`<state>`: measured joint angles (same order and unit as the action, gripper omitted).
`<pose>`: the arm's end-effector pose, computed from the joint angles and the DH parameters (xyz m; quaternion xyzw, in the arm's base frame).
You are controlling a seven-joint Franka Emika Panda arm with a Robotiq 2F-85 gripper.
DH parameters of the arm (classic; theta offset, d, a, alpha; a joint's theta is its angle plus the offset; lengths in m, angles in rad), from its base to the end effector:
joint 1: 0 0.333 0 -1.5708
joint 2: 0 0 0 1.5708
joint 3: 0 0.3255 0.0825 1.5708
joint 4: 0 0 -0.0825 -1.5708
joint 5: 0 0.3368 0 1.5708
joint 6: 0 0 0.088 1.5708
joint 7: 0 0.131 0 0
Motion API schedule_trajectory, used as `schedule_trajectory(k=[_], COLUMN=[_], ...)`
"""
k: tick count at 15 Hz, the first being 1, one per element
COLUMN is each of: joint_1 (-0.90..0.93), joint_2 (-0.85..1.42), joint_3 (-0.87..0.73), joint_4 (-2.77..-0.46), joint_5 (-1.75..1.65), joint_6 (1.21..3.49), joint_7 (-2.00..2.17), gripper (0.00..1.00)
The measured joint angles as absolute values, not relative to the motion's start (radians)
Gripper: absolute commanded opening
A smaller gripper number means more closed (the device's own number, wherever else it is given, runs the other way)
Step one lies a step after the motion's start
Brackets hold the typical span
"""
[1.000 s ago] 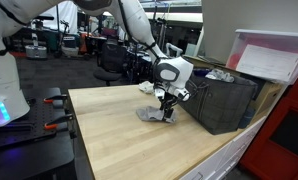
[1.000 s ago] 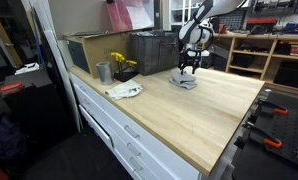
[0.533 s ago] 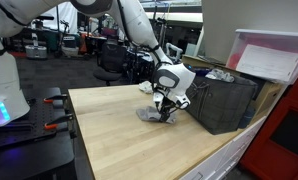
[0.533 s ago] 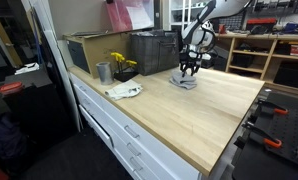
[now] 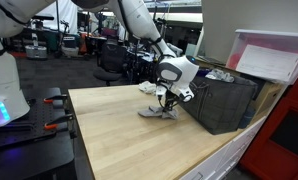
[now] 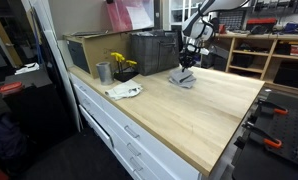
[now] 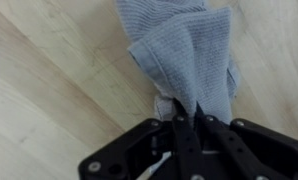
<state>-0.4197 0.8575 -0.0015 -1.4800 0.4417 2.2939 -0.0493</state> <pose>0.6320 -0.2642 0.1774 -0.9314 0.3261 -0.0168 0.1610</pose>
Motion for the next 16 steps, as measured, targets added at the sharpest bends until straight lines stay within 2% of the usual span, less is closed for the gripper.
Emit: schedule_trajectory(k=[11,13,14,16], joint_1=[-0.243,-0.200,-0.178,-0.136], joint_2=[0.650,0.626,0.614,0.593], joint_3=[-0.110,-0.115,-0.116,-0.115], joint_4=[-1.557,-1.569,-1.574,-1.579], joint_5=[0.132,0.073,0.044,0.003], joint_6=[2.187,2.181,2.179,2.174], joint_7=[-0.033,-0.028,-0.017,-0.008], gripper=[0.02,0.33,0.08,0.05])
